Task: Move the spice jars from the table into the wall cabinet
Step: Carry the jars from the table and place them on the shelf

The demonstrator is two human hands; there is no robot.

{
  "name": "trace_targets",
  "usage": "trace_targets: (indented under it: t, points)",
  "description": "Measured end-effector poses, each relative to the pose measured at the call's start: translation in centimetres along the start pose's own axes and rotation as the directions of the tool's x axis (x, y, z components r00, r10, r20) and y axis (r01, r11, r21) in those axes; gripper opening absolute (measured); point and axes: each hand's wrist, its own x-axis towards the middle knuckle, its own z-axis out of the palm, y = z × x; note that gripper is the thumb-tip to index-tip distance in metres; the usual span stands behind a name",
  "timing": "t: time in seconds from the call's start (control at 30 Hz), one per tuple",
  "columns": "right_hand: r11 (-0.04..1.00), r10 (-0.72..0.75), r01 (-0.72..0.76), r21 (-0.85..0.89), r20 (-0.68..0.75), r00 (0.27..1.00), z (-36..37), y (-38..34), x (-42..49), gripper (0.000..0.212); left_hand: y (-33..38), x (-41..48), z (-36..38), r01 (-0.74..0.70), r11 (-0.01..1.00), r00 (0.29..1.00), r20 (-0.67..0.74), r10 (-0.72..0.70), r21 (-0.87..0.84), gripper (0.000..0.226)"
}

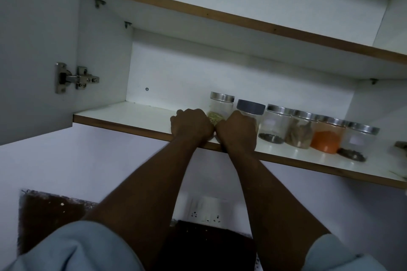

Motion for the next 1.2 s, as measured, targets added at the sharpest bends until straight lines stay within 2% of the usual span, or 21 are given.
trace_targets:
  t: [0.07,0.13,0.2,0.27,0.37,0.43,0.5,0.6,0.67,0.73,0.83,0.87,0.9,0.97,1.03,1.1,1.2]
  points:
    - [0.995,-0.086,0.088,0.037,-0.065,0.994,-0.3,0.2,-0.7,0.021,-0.5,-0.8,-0.7,-0.054,0.997,0.997,0.044,0.056,-0.054,0.034]
    - [0.982,-0.179,0.182,0.056,-0.052,0.982,-0.6,0.5,-1.5,0.017,-1.4,-1.9,-2.0,-0.113,0.985,0.983,0.133,0.130,-0.131,0.043]
    - [0.970,-0.231,0.233,0.068,-0.025,0.973,-1.0,1.0,-2.8,0.017,-2.4,-3.9,-3.0,-0.162,0.964,0.969,0.149,0.196,-0.210,0.040]
    - [0.952,-0.245,0.250,0.179,-0.049,0.968,-1.4,0.9,-5.0,0.013,-3.5,-6.4,-3.4,-0.218,0.936,0.966,0.078,0.248,-0.275,0.033]
    - [0.866,-0.289,0.304,0.397,-0.097,0.952,-1.4,0.2,-10.0,0.003,-5.3,-11.4,-3.2,-0.306,0.841,0.951,-0.092,0.297,-0.447,0.032]
    - [0.816,-0.286,0.302,0.493,-0.110,0.952,-0.8,-0.1,-14.3,0.005,-7.1,-15.1,-2.8,-0.251,0.813,0.968,-0.123,0.220,-0.525,0.033]
    - [0.795,-0.271,0.264,0.546,-0.069,0.960,0.3,0.2,-18.7,0.005,-9.6,-18.6,-2.0,-0.175,0.833,0.985,-0.093,0.149,-0.524,0.031]
    - [0.796,-0.275,0.179,0.579,0.083,0.958,2.7,1.0,-25.5,0.005,-14.1,-24.6,-0.3,-0.083,0.856,0.996,-0.026,0.081,-0.510,0.024]
    - [0.808,-0.316,0.164,0.565,0.181,0.931,4.5,1.5,-29.4,0.007,-17.1,-28.3,0.8,-0.026,0.894,0.998,0.038,0.049,-0.447,0.019]
    - [0.809,-0.360,0.130,0.573,0.308,0.881,6.0,1.9,-33.8,0.007,-20.6,-32.1,1.2,0.034,0.936,0.991,0.136,0.015,-0.352,0.012]
    - [0.835,-0.398,0.078,0.544,0.501,0.769,8.3,2.5,-39.6,0.005,-24.8,-36.9,1.1,-0.005,0.993,0.972,0.231,0.033,-0.118,0.009]
    - [0.851,-0.403,0.060,0.522,0.576,0.711,9.1,2.6,-41.6,0.008,-26.1,-38.6,1.6,0.031,0.991,0.970,0.241,0.002,-0.133,0.006]
    - [0.868,-0.401,0.040,0.495,0.651,0.645,9.8,2.6,-43.6,0.010,-27.2,-40.5,2.2,0.125,0.976,0.965,0.249,-0.078,-0.180,0.009]
    - [0.901,-0.373,0.000,0.434,0.773,0.513,11.1,2.2,-47.3,0.008,-29.9,-43.6,3.9,0.297,0.939,0.912,0.344,-0.225,-0.171,0.009]
    - [0.915,-0.356,-0.021,0.403,0.830,0.429,12.2,1.6,-50.2,0.010,-32.9,-46.2,5.2,0.331,0.941,0.861,0.432,-0.268,-0.075,0.021]
    - [0.920,-0.366,-0.006,0.393,0.863,0.350,13.4,1.1,-52.7,0.013,-35.7,-48.2,5.9,0.301,0.953,0.837,0.472,-0.276,0.023,0.027]
    - [0.924,-0.382,0.070,0.376,0.897,0.223,14.9,0.9,-55.9,0.033,-38.2,-51.0,7.3,0.262,0.938,0.775,0.529,-0.345,0.227,0.044]
